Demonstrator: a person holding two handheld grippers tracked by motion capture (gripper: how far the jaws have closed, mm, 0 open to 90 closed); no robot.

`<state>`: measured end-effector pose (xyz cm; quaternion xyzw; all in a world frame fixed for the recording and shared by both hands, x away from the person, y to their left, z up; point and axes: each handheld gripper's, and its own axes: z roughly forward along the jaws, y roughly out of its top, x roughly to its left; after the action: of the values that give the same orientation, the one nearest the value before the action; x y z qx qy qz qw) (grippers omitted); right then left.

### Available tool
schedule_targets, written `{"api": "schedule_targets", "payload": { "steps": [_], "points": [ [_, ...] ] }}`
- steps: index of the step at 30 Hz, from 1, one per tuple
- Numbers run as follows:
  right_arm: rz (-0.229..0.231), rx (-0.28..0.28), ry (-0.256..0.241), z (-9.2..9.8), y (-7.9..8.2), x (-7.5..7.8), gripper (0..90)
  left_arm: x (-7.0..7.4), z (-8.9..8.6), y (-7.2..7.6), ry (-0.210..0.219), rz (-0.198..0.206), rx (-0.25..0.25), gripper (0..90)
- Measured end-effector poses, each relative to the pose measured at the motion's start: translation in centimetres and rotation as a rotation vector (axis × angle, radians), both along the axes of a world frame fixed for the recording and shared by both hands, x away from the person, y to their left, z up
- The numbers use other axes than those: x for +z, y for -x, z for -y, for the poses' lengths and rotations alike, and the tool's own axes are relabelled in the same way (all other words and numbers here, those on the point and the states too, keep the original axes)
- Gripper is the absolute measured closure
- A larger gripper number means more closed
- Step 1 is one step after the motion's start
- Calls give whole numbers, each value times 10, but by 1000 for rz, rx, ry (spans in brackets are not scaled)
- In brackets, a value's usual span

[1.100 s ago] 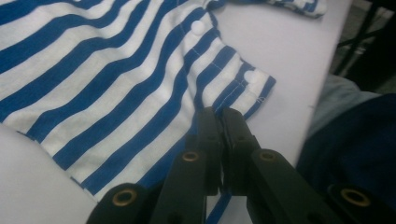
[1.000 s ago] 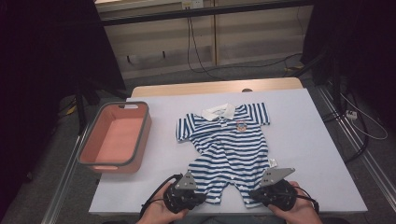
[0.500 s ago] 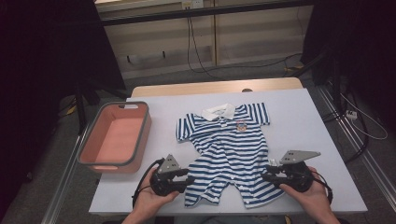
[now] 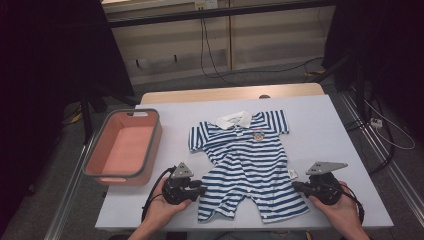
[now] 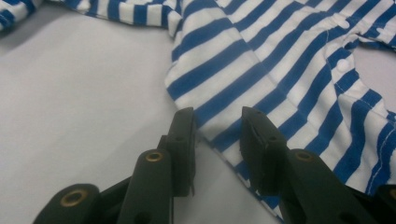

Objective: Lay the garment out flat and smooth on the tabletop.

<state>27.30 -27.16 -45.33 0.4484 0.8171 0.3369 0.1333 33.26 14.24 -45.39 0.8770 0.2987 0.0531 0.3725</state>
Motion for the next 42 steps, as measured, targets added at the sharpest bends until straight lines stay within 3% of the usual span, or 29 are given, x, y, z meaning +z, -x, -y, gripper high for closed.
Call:
{"api": "schedule_targets", "payload": {
  "steps": [9, 11, 13, 14, 17, 23, 26, 30, 33, 36, 42],
  "points": [
    [-3, -53, 36, 19, 15, 3, 900, 0, 1, 1, 8, -22, 2, 673],
    [-18, -63, 15, 26, 14, 1, 900, -1, 2, 1, 14, -34, 3, 738],
    [0, -83, 6, 27, 14, 2, 900, -1, 1, 0, 17, -62, -11, 844],
    [14, -79, -12, 27, 14, 4, 900, -1, 1, 1, 15, -56, -11, 876],
    [37, -58, -32, 21, 14, 7, 829, 0, 2, 4, 1, -54, -20, 894],
    [57, 13, -43, -1, 10, 10, 710, 3, 3, 14, -27, -70, -53, 898],
    [70, 62, -39, -18, 7, 12, 684, 7, 3, 17, -51, -65, -64, 898],
    [68, 125, -38, -40, 4, 12, 646, 9, -6, 17, -55, -89, -60, 898],
    [69, 169, -39, -57, 1, 13, 617, 4, -16, 17, -10, -120, -43, 895],
    [69, 226, -43, -76, -4, 12, 605, 5, -17, 14, 1, -105, -28, 855],
    [57, 320, -53, -110, -10, 12, 600, 12, -15, -4, 36, -38, 35, 665]
  ]
}}
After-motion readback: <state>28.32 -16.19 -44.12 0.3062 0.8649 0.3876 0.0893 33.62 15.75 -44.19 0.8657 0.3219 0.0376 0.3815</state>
